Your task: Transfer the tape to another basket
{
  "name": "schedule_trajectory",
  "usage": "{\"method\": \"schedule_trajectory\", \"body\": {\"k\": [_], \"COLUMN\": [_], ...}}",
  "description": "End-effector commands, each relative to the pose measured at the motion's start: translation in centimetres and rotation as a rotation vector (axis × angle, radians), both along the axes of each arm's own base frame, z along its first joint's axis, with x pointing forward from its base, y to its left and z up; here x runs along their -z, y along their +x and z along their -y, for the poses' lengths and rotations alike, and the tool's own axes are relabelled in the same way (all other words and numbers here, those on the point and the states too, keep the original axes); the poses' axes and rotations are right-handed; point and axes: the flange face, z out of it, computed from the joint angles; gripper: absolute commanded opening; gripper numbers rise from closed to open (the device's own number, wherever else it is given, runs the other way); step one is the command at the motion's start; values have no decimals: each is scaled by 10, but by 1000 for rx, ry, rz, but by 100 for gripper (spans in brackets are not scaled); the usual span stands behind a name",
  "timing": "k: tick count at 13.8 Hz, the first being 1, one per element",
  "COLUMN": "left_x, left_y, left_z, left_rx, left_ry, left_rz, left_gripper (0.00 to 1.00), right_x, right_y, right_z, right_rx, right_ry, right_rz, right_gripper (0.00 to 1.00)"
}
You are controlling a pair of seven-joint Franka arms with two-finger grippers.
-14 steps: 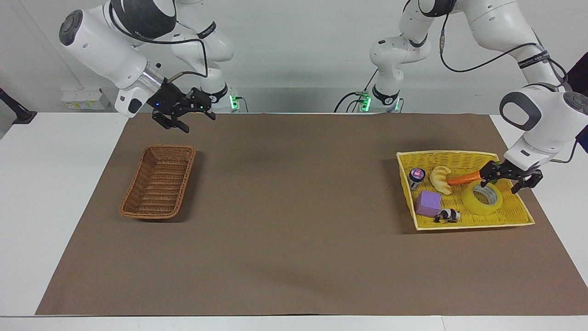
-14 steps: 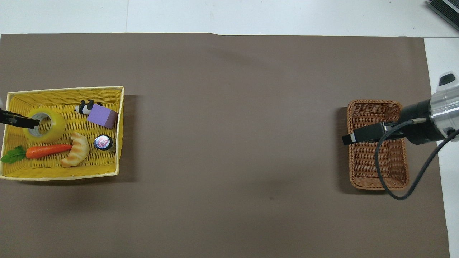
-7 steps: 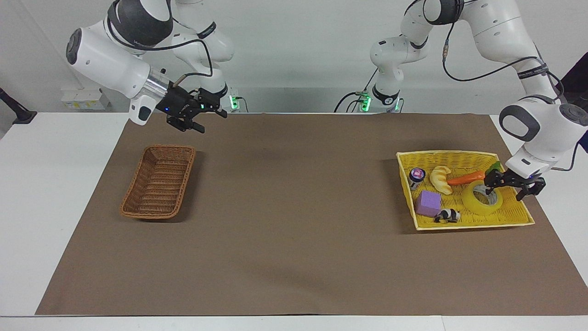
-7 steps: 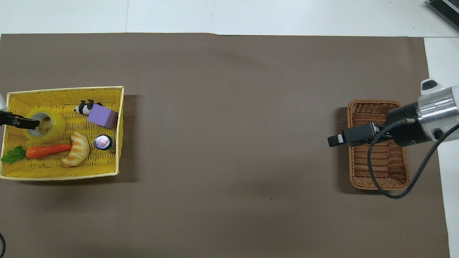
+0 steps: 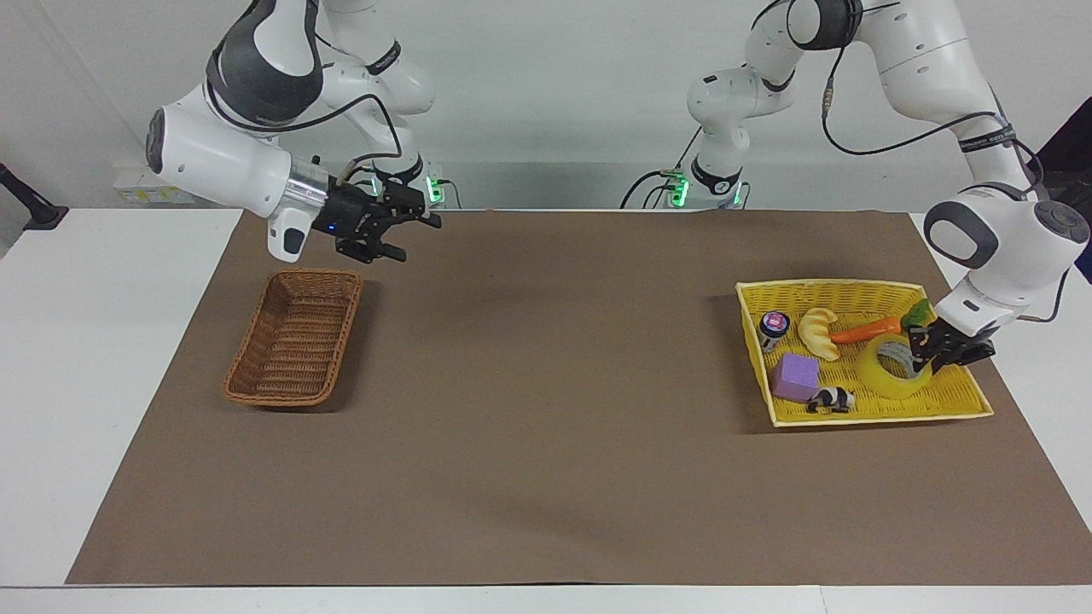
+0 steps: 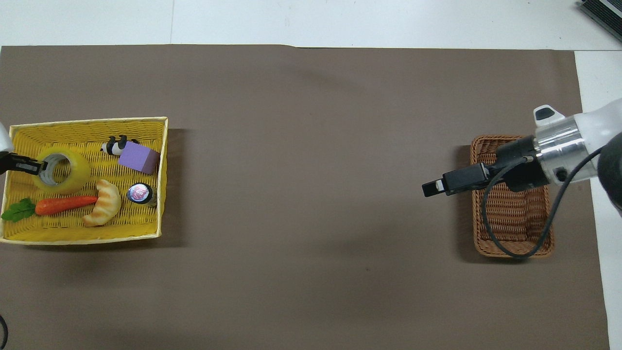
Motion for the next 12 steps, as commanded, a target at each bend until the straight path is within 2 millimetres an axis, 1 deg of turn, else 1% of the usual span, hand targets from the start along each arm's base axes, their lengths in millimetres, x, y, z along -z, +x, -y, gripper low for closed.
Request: {"method": "schedule_trajectory", "body": {"k": [1,2,3,4,5,6,7,8,9,10,11,12], "left_x": [-3,-8,-13,-19,-28,-34,-42,-54,-65,-77,-90,-97], "left_y": [-1,0,1,2,2,1,1,1,0,1,0,1], "left_z": [0,0,3,6,7,8,10,12,17,33,47,65], "left_rx": [9,11,14,18,20,23,27,26,26,45,24,-4], "left_ry": [-9,-7,-6,-4,-6,-12,-15,-18,-24,-30,-40,-52], "left_rz": [12,21,27,36,39,31,30,35,34,33,35,32], "left_gripper": [0,0,0,0,0,0,0,0,0,0,0,0], "right_x": [13,15,26,33,46,48,51,50,51,57,66,73], "right_y": [7,7,8,10,12,14,19,21,22,24,25,30], "right_z": [-25,-48,-59,-67,-77,-88,-89,-93,-103,-111,-124,-135], "right_rx": [7,14,40,55,53,60,86,94,109,118,126,157], "right_ry": [67,54,60,95,109,104,93,97,141,166,176,208], "right_rz": [-5,-5,-20,-34,-56,-43,-25,-17,-29,-45,-49,-60], "right_gripper": [100,100,100,100,100,100,100,100,100,100,100,100]}}
